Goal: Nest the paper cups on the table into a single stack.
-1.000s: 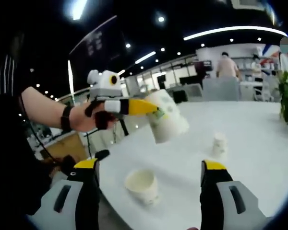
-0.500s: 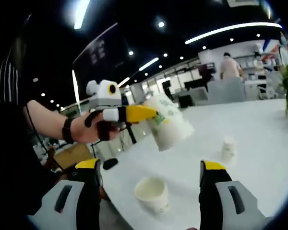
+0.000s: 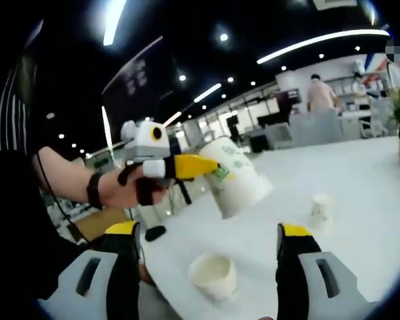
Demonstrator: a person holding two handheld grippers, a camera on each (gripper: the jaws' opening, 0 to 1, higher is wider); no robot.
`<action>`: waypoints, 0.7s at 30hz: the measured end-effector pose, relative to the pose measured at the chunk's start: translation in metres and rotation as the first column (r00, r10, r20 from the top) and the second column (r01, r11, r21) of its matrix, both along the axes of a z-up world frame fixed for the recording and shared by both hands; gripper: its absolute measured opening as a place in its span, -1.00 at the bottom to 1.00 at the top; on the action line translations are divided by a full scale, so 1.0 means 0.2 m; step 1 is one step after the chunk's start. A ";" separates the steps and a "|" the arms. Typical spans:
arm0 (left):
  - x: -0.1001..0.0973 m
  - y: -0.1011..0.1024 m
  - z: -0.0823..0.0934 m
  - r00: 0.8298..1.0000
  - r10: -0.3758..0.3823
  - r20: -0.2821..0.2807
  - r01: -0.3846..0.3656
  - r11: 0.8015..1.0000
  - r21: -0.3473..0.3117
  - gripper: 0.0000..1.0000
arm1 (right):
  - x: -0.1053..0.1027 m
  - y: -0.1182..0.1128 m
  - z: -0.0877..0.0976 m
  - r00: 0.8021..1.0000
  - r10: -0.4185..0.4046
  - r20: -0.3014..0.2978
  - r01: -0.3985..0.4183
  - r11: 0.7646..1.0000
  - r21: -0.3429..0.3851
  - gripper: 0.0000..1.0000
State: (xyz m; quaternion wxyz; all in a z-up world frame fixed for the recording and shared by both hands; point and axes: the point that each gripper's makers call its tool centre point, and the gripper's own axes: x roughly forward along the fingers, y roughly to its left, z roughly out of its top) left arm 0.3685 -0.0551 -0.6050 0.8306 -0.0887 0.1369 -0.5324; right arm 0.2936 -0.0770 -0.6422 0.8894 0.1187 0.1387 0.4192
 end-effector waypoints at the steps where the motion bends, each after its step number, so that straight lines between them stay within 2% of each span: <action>1: 0.00 -0.01 0.00 1.000 -0.005 -0.004 0.004 1.000 -0.006 -0.30 | 0.00 0.00 0.00 1.000 0.003 0.000 -0.003 1.000 0.001 0.62; 16: -0.08 -0.09 0.01 0.995 -0.090 -0.054 0.087 0.995 -0.054 -0.30 | -0.04 0.06 0.06 0.997 0.073 0.022 -0.075 0.993 0.087 0.34; 19: -0.10 -0.09 0.03 0.992 -0.108 -0.059 0.103 0.991 -0.080 -0.30 | -0.04 0.04 0.09 0.997 0.072 0.020 -0.074 0.989 0.125 0.27; 21: -0.10 -0.09 0.04 0.991 -0.116 -0.067 0.109 0.989 -0.100 -0.29 | -0.03 0.03 0.12 0.998 0.065 0.013 -0.066 0.980 0.186 0.17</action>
